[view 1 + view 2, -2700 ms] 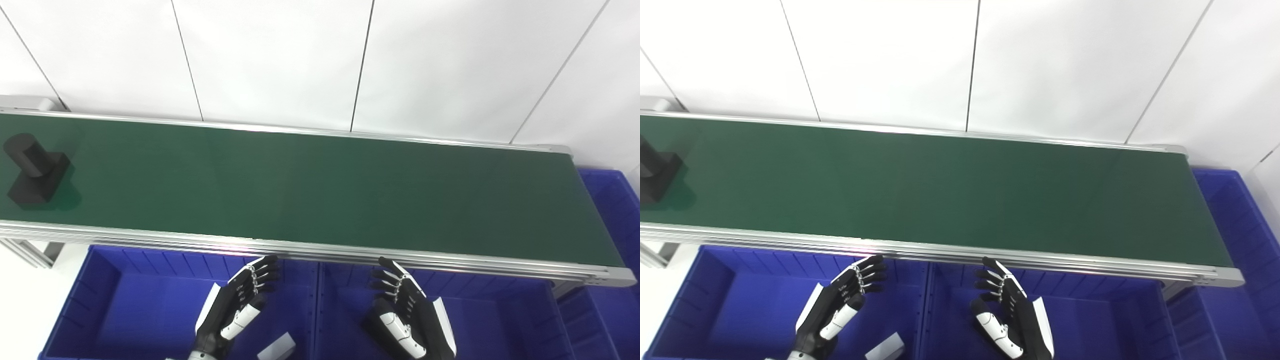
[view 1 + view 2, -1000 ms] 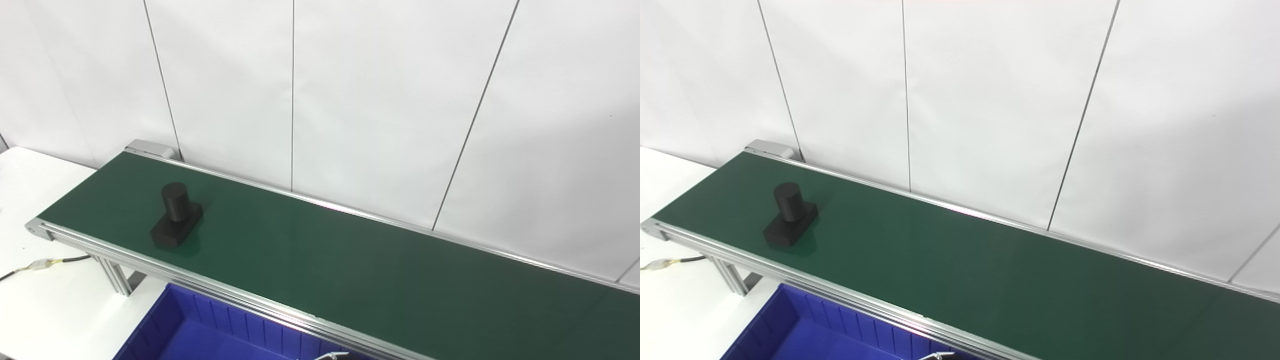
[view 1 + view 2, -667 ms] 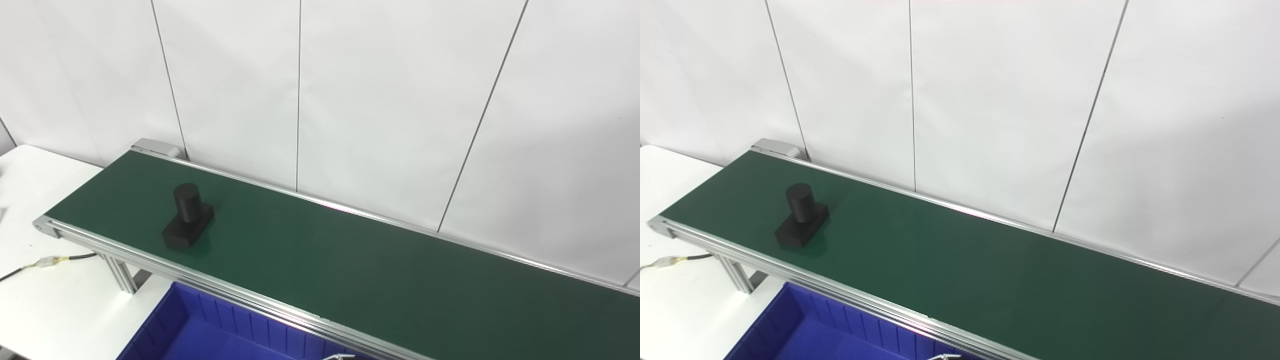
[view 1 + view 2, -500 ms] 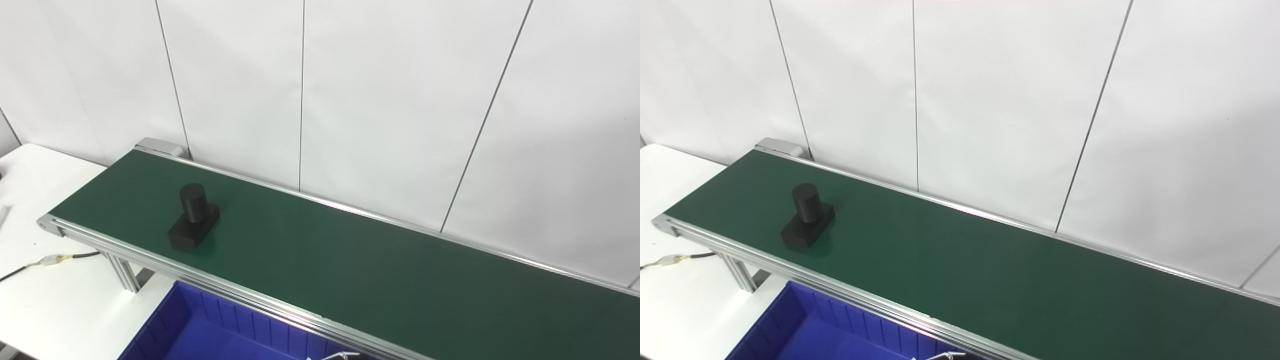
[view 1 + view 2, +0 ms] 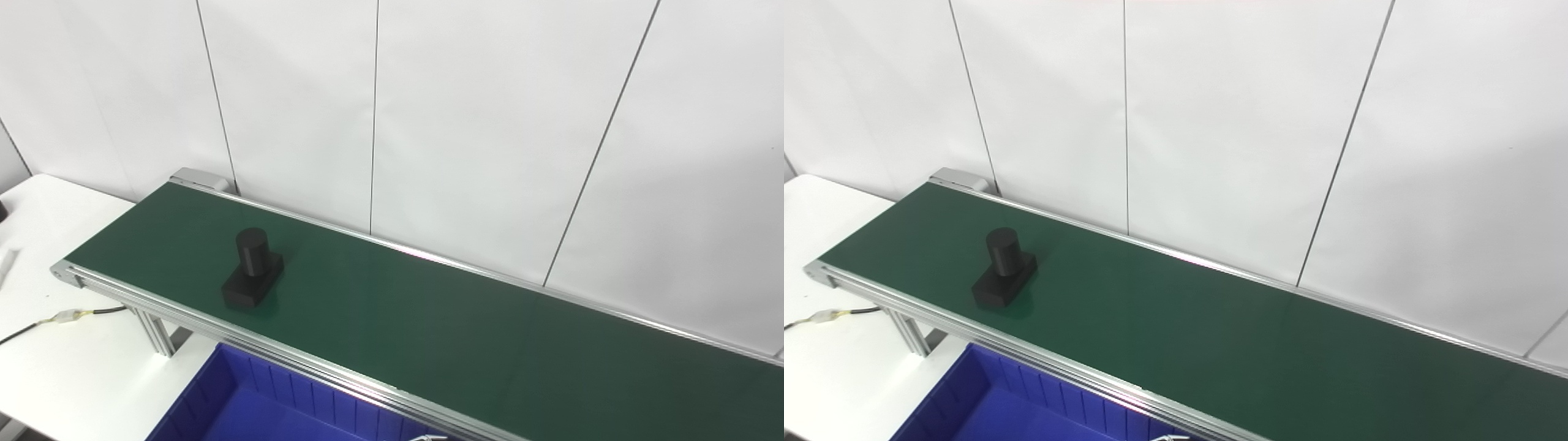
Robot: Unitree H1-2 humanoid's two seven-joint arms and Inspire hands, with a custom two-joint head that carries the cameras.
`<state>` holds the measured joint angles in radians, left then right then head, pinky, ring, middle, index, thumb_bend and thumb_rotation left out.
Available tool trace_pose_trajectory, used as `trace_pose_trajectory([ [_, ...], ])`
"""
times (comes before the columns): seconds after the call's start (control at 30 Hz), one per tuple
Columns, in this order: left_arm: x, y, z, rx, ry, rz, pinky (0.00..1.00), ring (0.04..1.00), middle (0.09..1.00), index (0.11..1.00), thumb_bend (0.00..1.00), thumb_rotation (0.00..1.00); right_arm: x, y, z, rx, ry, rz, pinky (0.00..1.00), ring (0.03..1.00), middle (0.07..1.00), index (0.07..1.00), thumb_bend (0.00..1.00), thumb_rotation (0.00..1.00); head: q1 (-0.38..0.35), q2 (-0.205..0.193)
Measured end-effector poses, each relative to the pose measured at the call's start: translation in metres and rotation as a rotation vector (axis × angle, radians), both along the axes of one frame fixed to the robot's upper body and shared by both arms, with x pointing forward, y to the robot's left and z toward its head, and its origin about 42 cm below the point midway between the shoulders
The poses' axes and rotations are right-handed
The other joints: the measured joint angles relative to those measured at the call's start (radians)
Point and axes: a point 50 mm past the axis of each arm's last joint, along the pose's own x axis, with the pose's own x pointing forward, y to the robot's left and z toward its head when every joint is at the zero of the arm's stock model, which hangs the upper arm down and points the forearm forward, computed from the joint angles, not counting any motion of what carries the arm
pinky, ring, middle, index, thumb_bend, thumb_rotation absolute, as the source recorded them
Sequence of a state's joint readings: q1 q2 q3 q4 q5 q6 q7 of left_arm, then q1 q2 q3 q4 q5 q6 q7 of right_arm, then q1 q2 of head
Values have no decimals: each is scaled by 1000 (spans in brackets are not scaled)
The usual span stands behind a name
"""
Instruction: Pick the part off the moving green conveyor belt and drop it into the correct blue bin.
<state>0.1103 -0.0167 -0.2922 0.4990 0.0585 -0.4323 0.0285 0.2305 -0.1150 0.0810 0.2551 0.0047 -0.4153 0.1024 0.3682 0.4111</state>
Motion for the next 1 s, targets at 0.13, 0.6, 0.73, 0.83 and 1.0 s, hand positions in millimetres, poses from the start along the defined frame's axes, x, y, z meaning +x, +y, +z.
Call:
trace_pose_trajectory([
  [0.13, 0, -1, 0, 0, -1, -1, 630, 693, 740, 762, 863, 575, 1, -2, 3, -1, -11, -4, 642, 717, 775, 857, 477, 623, -3, 3],
  [0.6, 2, -9, 3, -18, -9, 4, 646, 708, 750, 765, 859, 570, -6, -15, 45, -26, -156, -14, 607, 678, 737, 801, 503, 667, -20, 20],
  [0.73, 2, -10, 3, -18, -9, 4, 632, 697, 744, 766, 864, 591, -10, -22, 77, -45, -265, -27, 587, 668, 725, 785, 484, 646, -43, 20],
  [0.83, 2, -10, 3, -17, -9, 8, 637, 700, 747, 769, 859, 592, -6, -34, 108, -88, -367, -27, 605, 679, 732, 779, 483, 649, -43, 20],
  [1.0, 1, -10, 3, -17, -8, 8, 647, 713, 756, 771, 857, 588, 2, -48, 151, -190, -441, -14, 568, 656, 721, 759, 523, 678, -67, 32],
])
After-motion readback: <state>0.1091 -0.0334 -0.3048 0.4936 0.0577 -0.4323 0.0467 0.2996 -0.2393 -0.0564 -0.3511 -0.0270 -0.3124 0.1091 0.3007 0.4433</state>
